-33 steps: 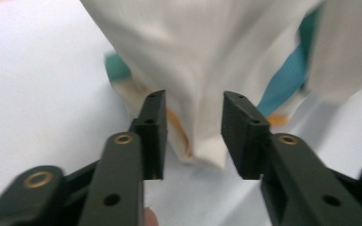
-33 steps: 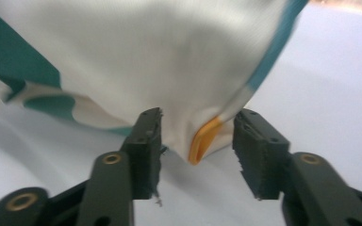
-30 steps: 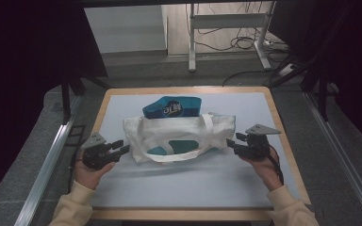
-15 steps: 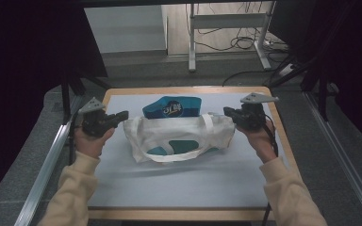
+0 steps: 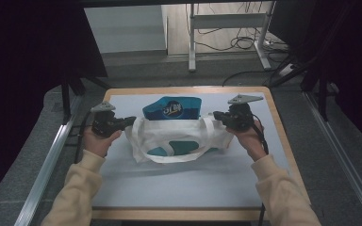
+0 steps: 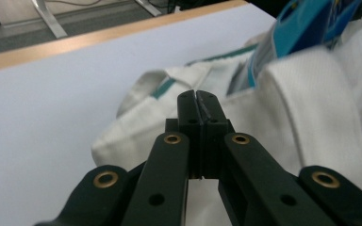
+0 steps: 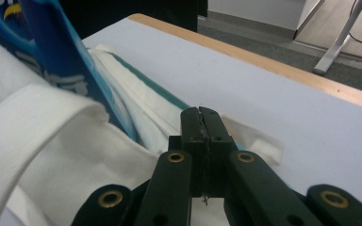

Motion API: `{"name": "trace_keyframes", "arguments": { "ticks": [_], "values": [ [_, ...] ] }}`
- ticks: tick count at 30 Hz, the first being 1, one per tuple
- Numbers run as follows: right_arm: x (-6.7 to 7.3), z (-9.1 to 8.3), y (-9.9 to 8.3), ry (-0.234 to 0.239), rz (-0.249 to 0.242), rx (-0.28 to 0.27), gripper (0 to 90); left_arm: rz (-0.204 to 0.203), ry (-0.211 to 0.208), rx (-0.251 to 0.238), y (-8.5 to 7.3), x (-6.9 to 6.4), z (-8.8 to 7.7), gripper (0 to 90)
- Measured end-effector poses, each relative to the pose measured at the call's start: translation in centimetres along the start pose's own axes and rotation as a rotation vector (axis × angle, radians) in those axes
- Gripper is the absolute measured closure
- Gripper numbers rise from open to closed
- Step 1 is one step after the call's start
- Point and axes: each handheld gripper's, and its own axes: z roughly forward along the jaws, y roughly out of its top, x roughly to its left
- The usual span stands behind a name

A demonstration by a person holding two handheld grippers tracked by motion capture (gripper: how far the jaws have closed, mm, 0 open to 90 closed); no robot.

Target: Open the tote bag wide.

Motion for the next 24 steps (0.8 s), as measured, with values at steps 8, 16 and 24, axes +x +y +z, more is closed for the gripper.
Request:
{"name": "trace_keyframes", "arguments": {
  "ticks": [8,16,24],
  "values": [
    [0.7,-0.1,-1.4,0.011,-0.019,0.019,89.0,0.002,-0.003,-0.037,-1.0,-0.6,-0.8,90.0],
    [0.9,0.1,-1.4,0.013,-0.027,0.022,89.0,0.016,0.005,-0.064,2.5,-0.8,-0.6,90.0],
    [1.1,0.1,-1.6,0.018,-0.036,0.024,89.0,-0.011,-0.028,0.071,2.0,-0.6,2.1,90.0]
  ]
}}
